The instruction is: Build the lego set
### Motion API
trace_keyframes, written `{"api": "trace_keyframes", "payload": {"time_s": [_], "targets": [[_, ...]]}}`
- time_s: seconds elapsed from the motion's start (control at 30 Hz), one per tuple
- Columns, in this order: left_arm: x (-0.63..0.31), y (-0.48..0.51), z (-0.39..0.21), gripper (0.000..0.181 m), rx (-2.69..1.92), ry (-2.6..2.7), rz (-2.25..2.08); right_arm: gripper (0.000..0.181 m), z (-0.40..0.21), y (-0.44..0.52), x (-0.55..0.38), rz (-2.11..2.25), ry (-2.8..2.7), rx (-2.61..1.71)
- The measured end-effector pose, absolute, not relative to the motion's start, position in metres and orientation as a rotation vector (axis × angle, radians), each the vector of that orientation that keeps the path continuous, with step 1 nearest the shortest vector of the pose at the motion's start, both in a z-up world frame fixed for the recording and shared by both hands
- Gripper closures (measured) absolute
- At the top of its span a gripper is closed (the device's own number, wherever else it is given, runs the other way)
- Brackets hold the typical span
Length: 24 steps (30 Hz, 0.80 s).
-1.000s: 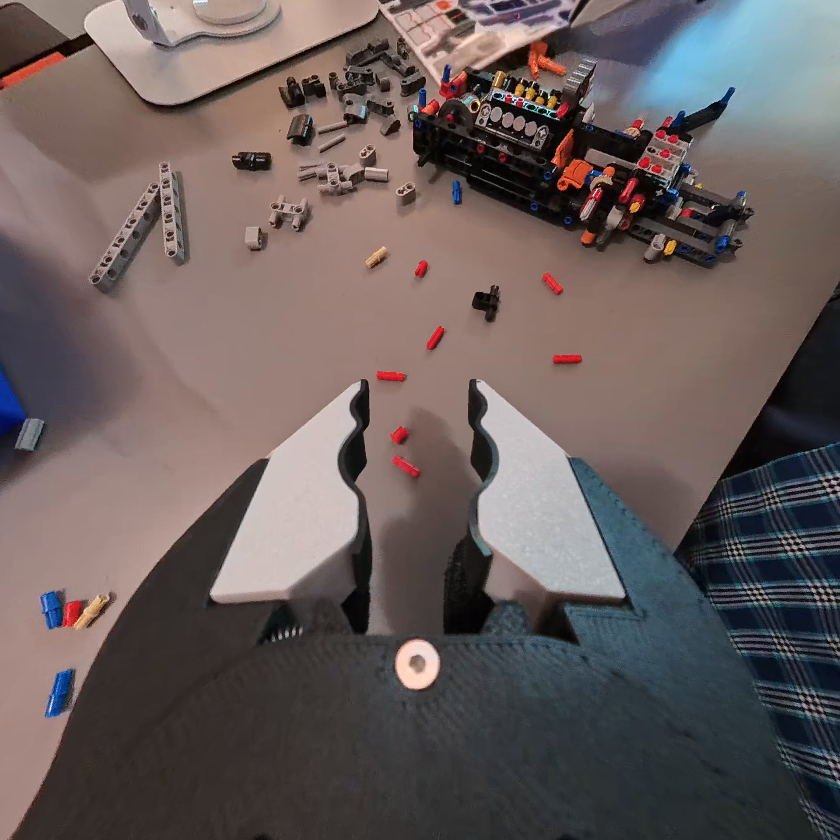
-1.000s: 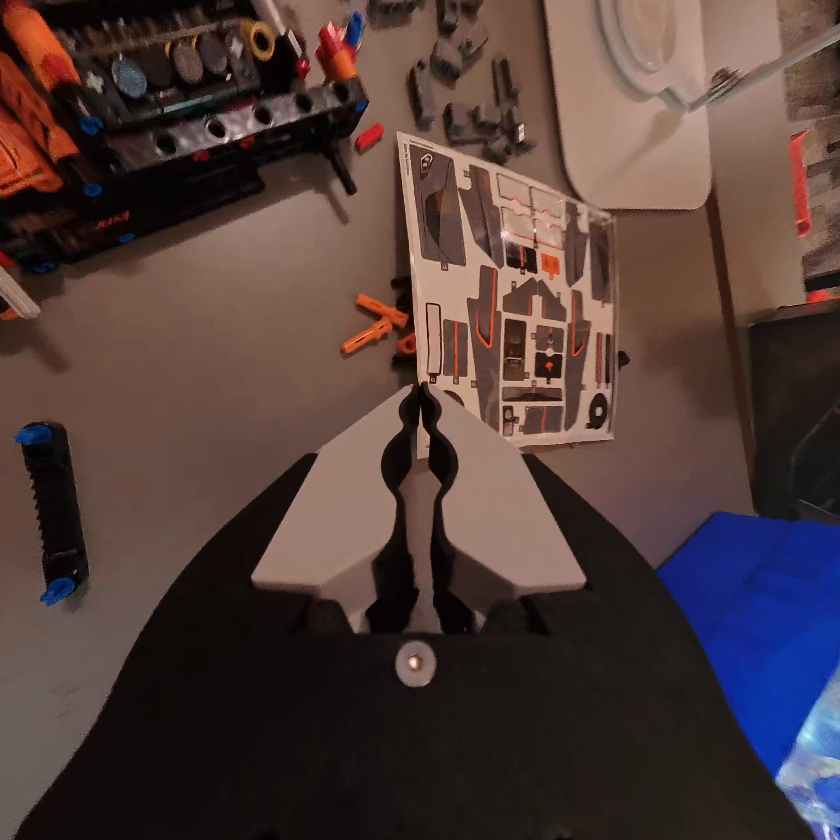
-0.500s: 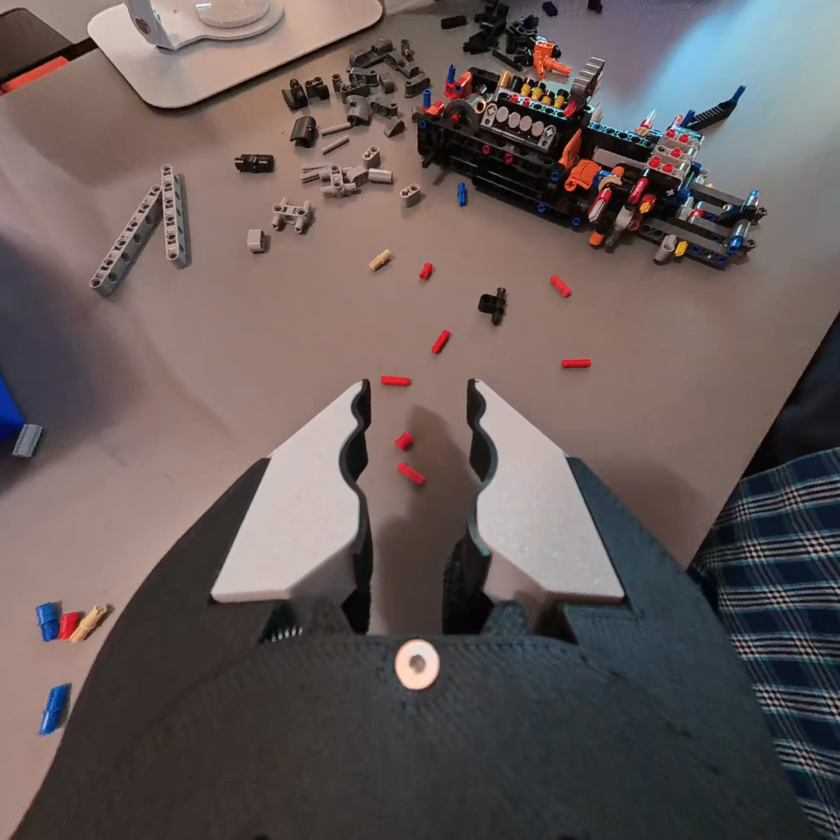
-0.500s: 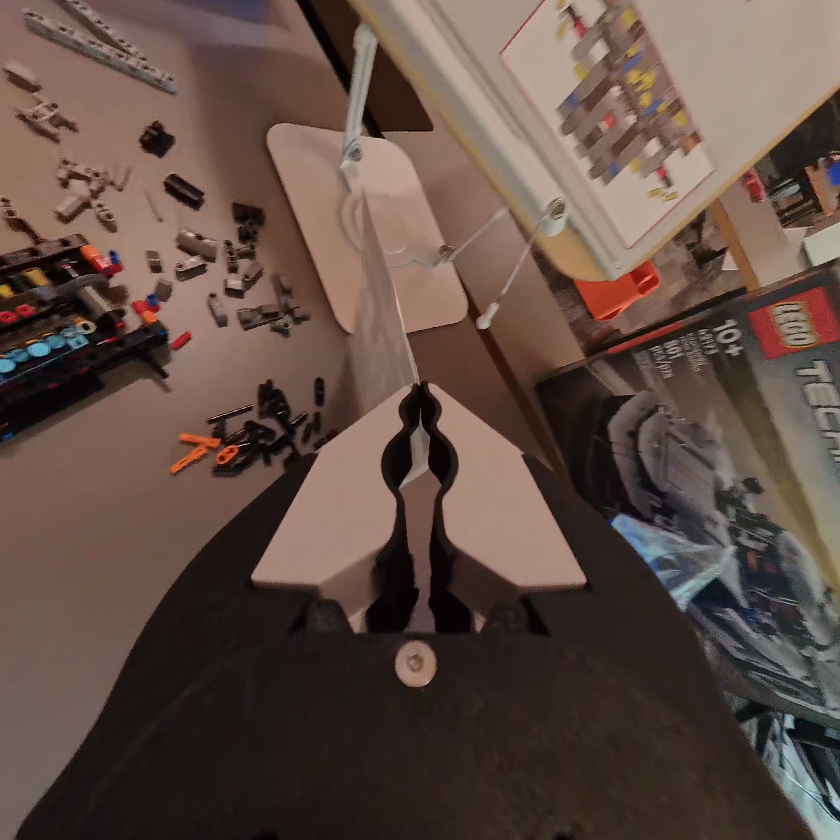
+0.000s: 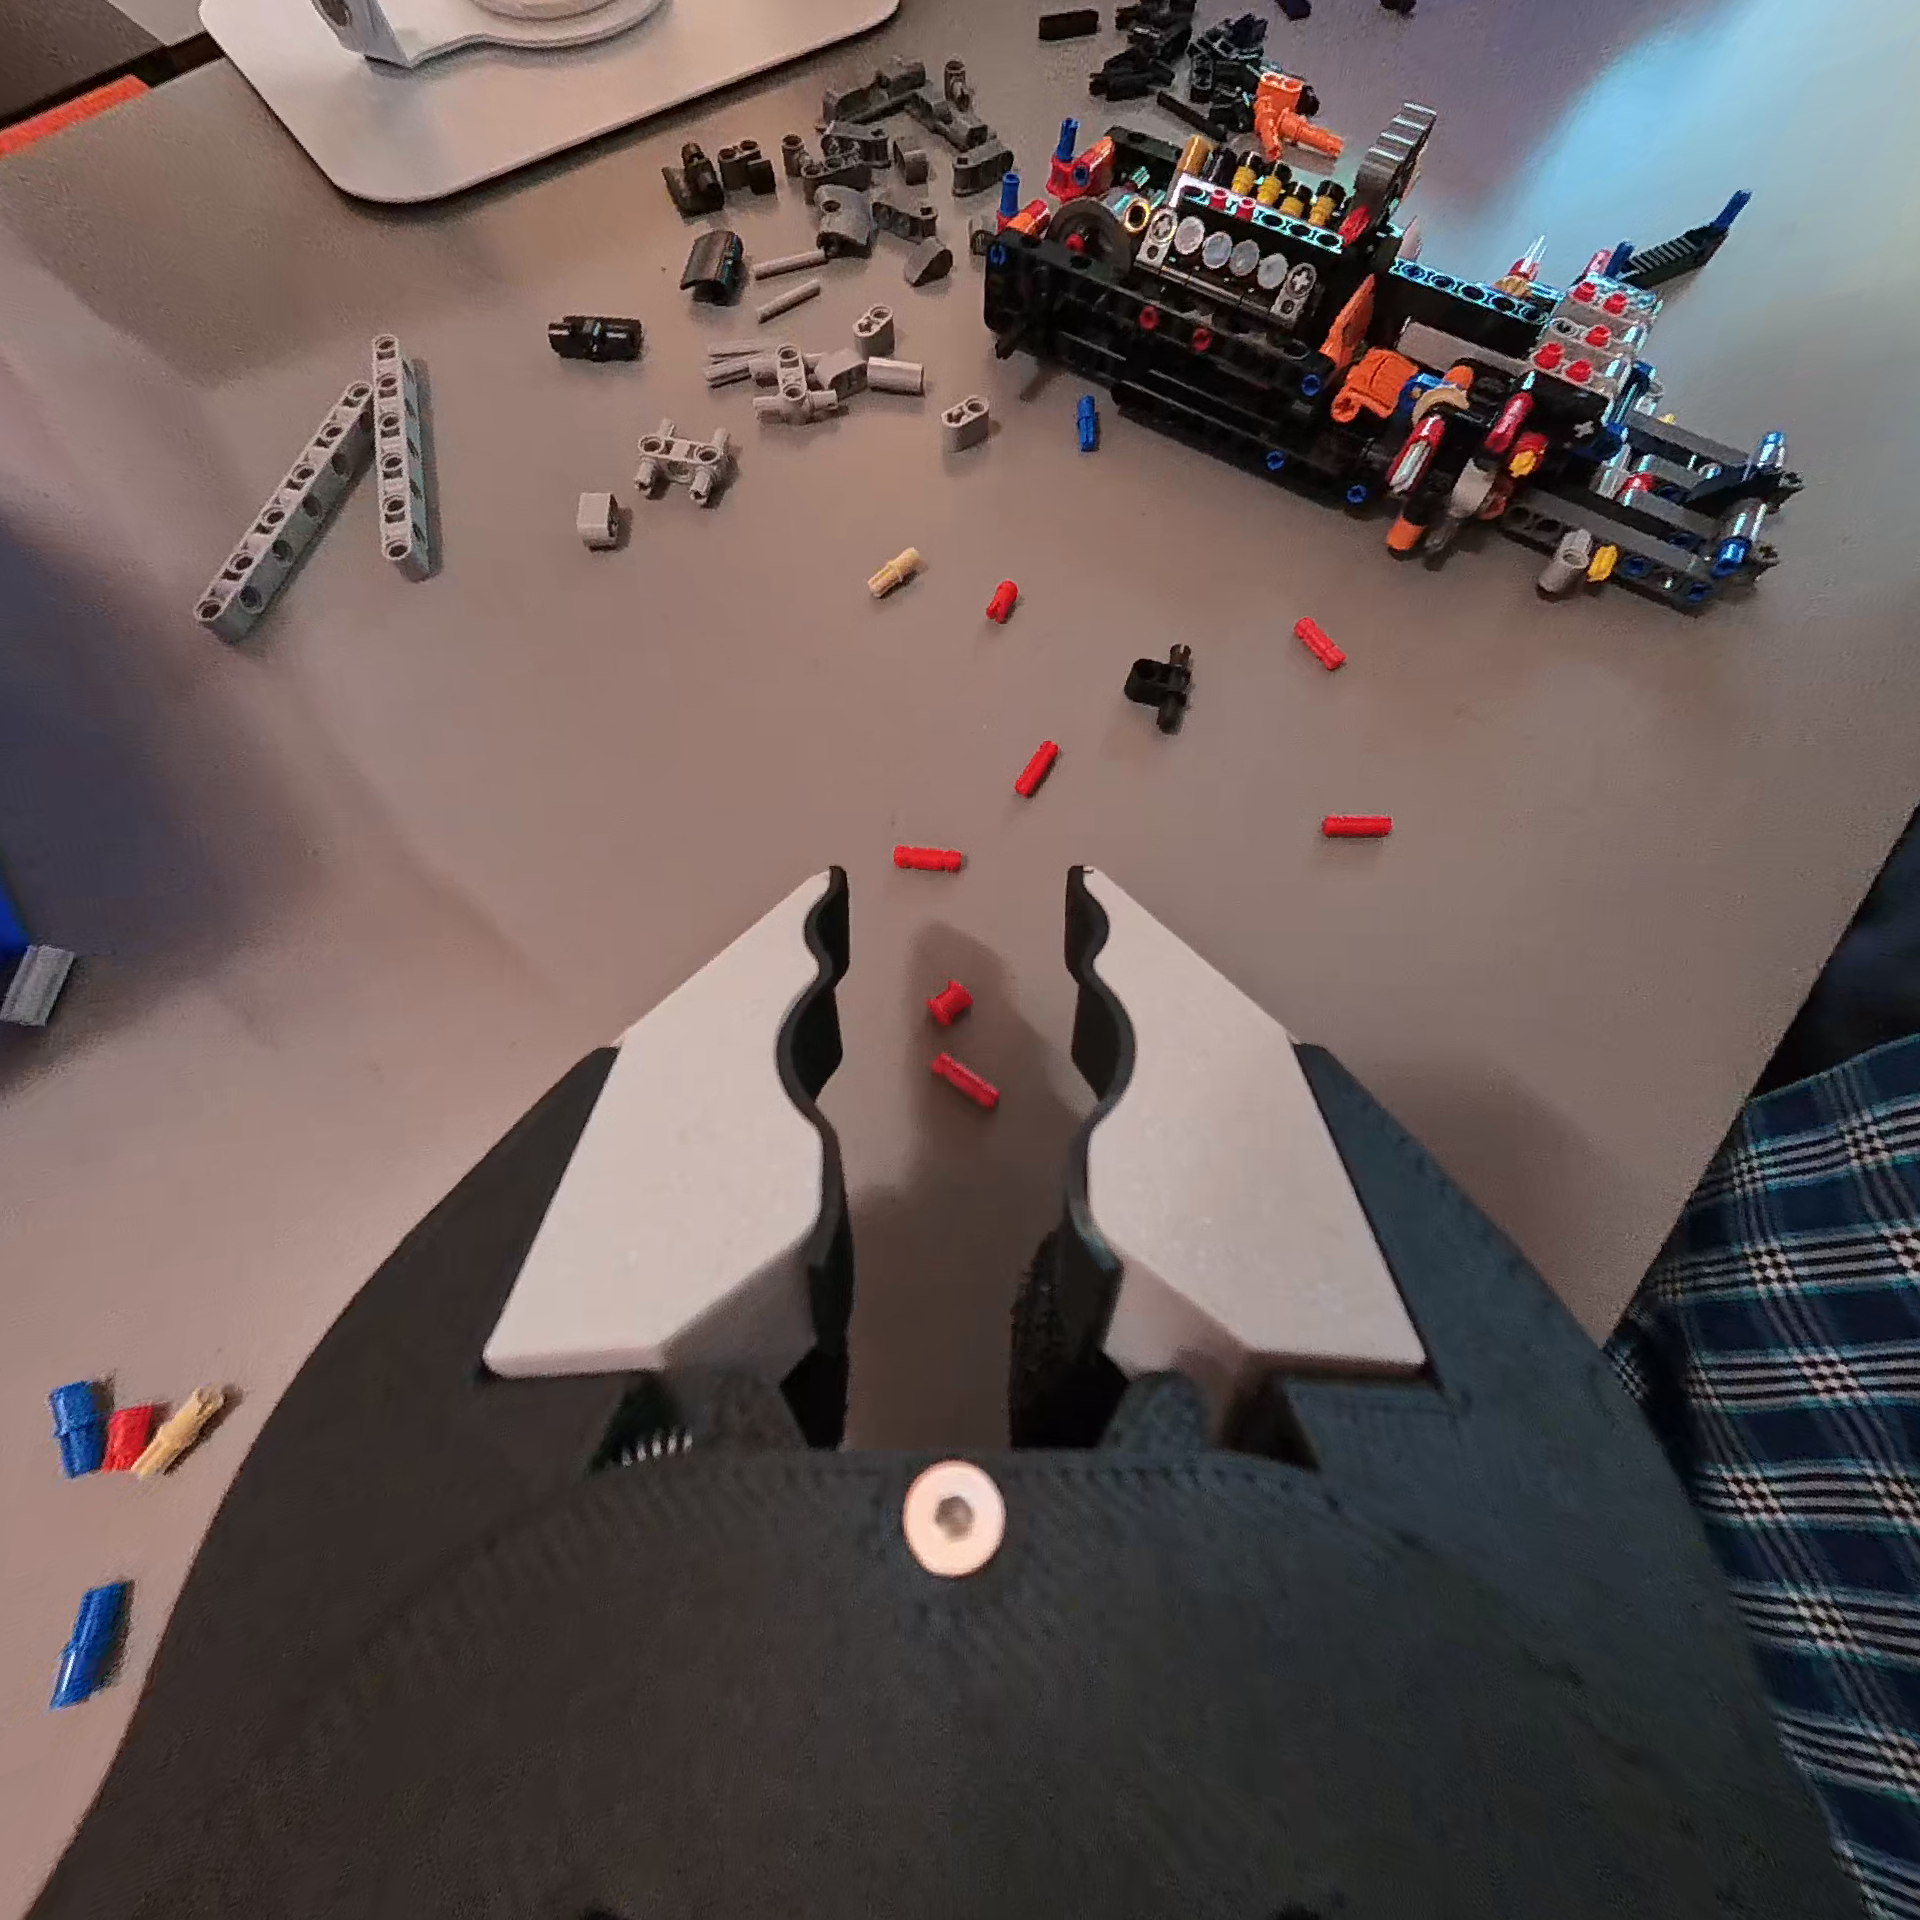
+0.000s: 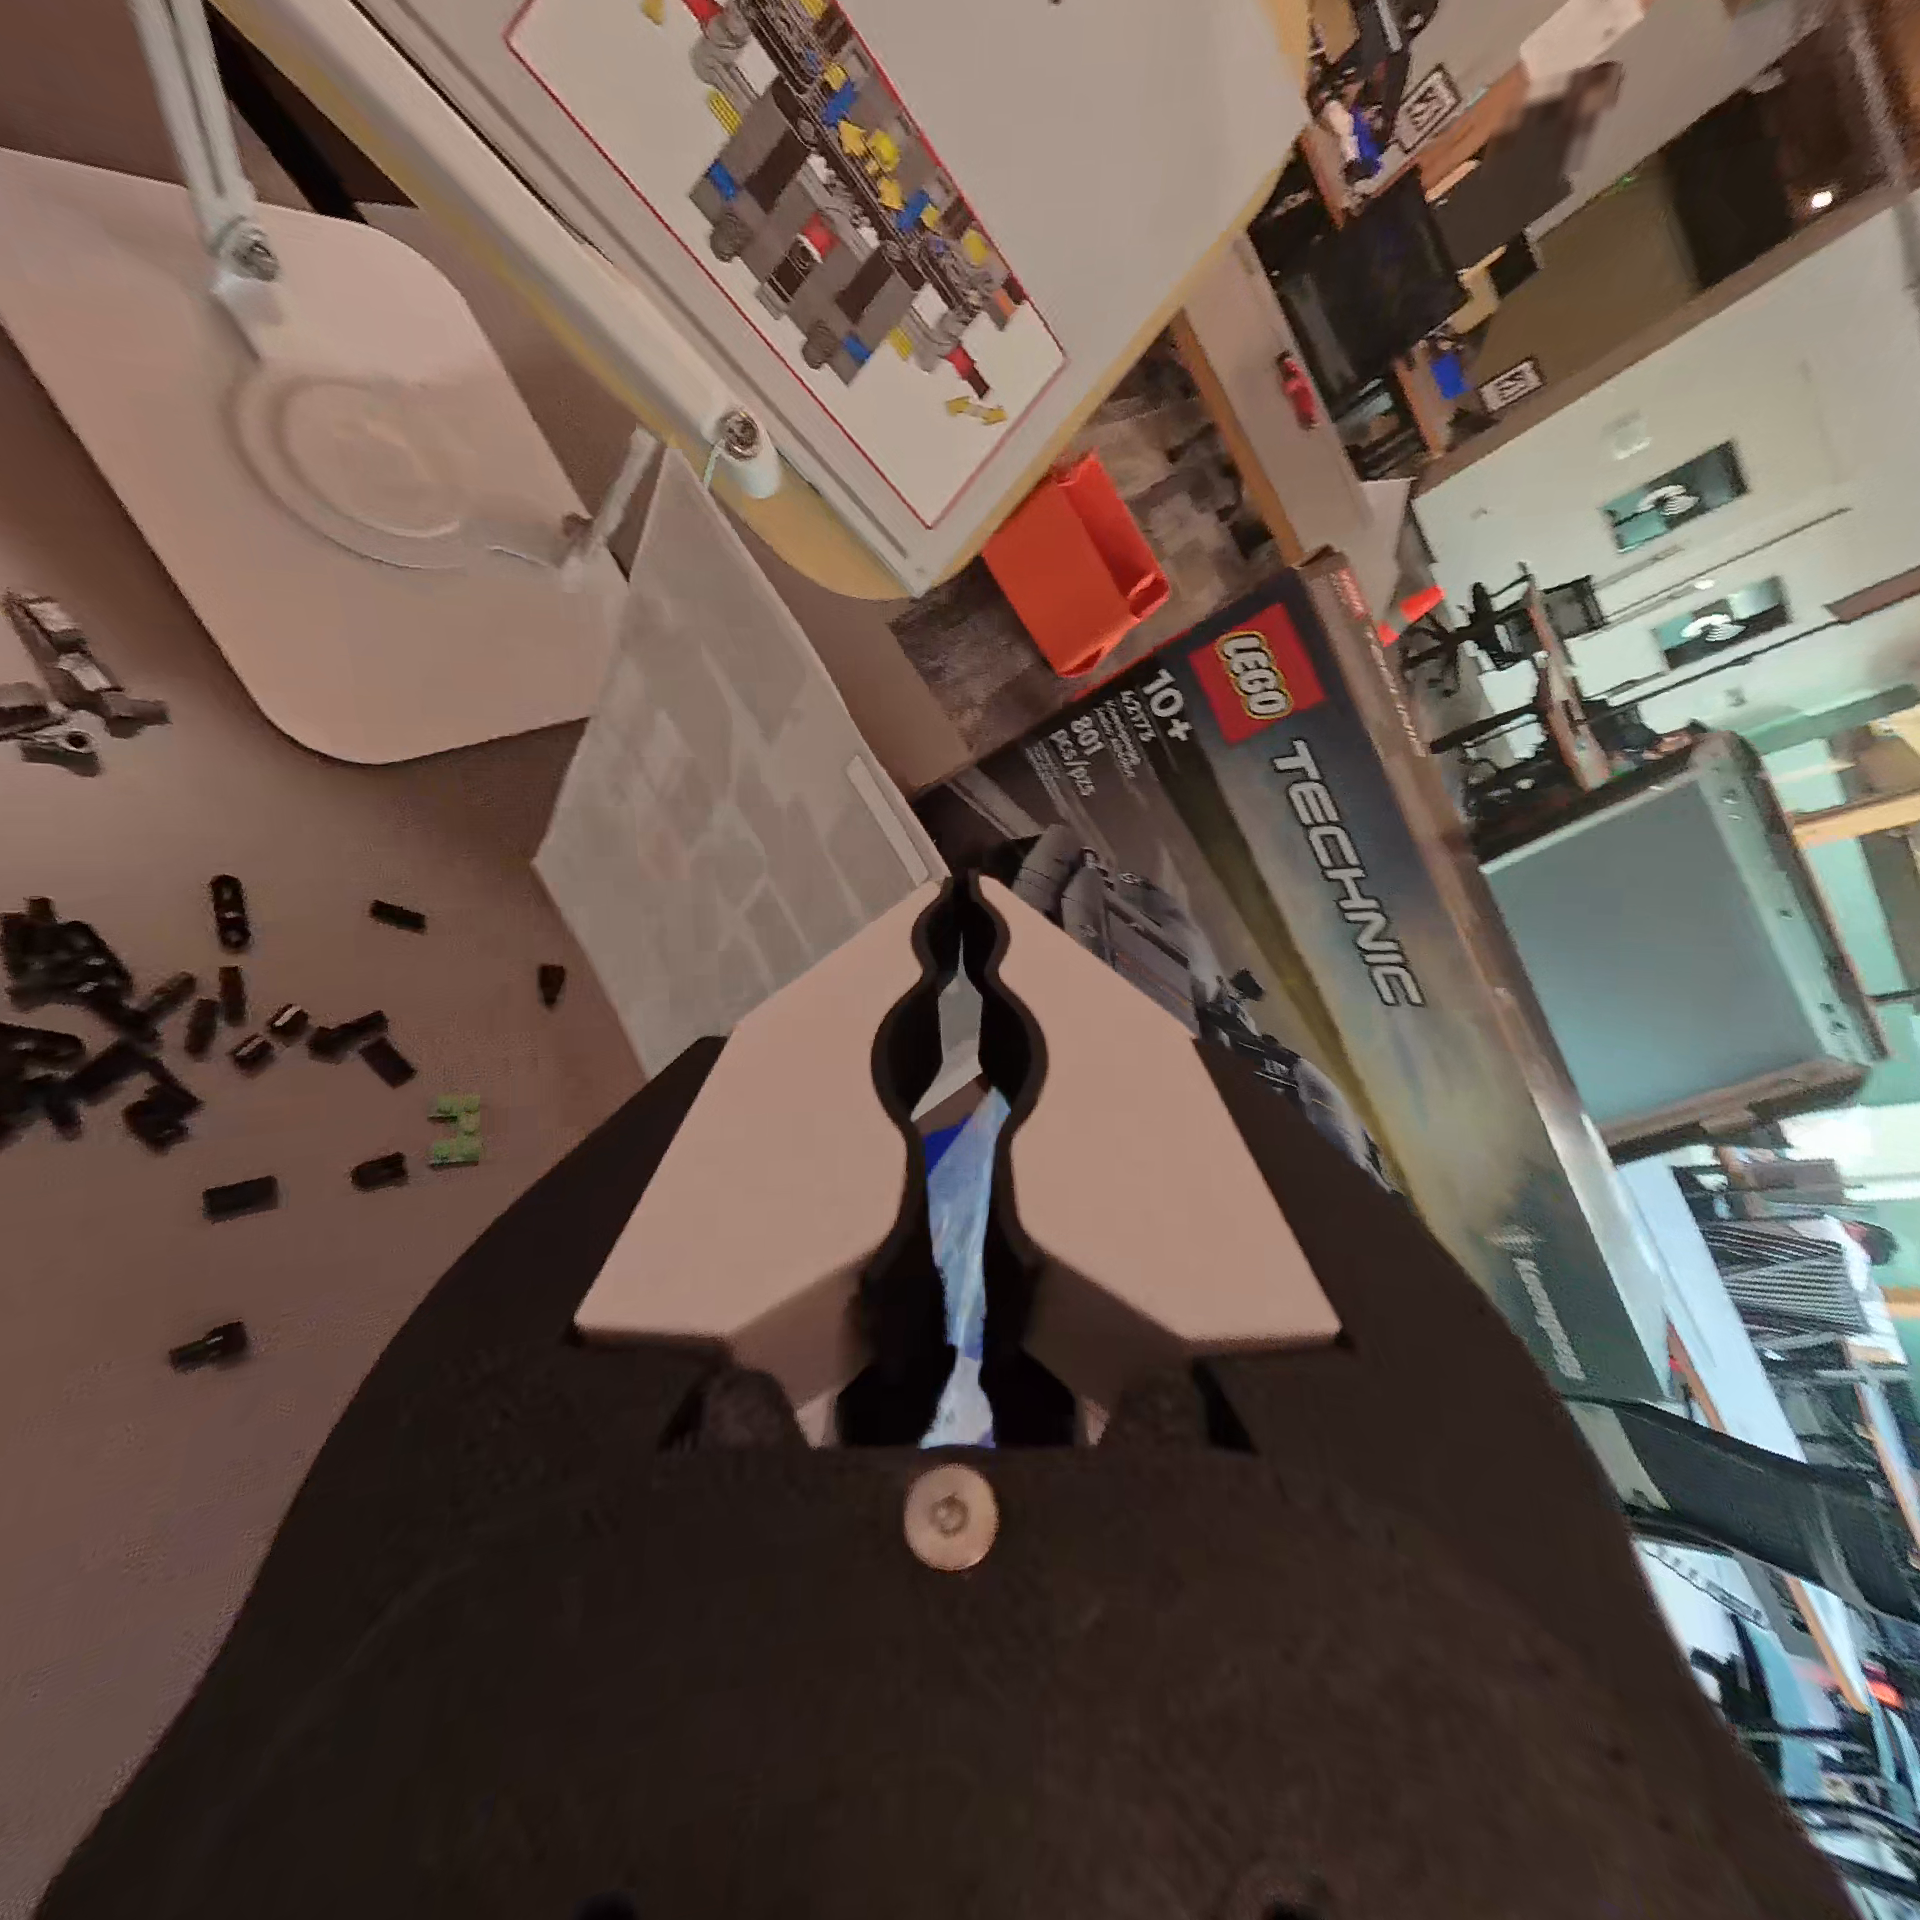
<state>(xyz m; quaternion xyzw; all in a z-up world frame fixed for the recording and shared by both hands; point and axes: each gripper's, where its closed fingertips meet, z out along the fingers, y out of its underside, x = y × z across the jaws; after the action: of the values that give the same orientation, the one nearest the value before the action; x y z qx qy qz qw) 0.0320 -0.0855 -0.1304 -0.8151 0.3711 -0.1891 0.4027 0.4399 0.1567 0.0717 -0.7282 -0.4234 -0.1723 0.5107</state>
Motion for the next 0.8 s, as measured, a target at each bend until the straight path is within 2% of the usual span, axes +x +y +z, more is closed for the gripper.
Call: {"api": "trace_keyframes", "payload": {"time_s": [0.03, 0.17, 0.37, 0.43, 0.5, 0.63, 0.8], "targets": [[0.032, -0.085, -0.131, 0.14, -2.061, 0.938, -0.475, 0.181, 0.071, 0.154, 0.443, -0.434, -1.016, -1.741], [0.034, -0.081, -0.129, 0.14, -2.062, 0.93, -0.473, 0.181, 0.037, 0.127, 0.448, -0.524, -1.074, -1.747], [0.044, -0.076, -0.126, 0.139, -2.054, 0.9, -0.501, 0.181, -0.081, 0.069, 0.459, -0.382, -1.179, -2.024], [0.045, -0.076, -0.127, 0.139, -2.065, 0.897, -0.492, 0.162, -0.111, 0.039, 0.453, -0.241, -1.244, -2.16], [0.045, -0.075, -0.124, 0.139, -2.062, 0.87, -0.501, 0.142, -0.109, 0.025, 0.43, -0.027, -1.239, -2.206], [0.049, -0.075, -0.122, 0.139, -2.06, 0.821, -0.529, 0.152, -0.083, 0.053, 0.371, 0.181, -1.241, -2.121], [0.045, -0.081, -0.12, 0.139, -2.062, 0.786, -0.514, 0.157, -0.128, 0.103, 0.327, 0.296, -1.303, -2.227]]}}
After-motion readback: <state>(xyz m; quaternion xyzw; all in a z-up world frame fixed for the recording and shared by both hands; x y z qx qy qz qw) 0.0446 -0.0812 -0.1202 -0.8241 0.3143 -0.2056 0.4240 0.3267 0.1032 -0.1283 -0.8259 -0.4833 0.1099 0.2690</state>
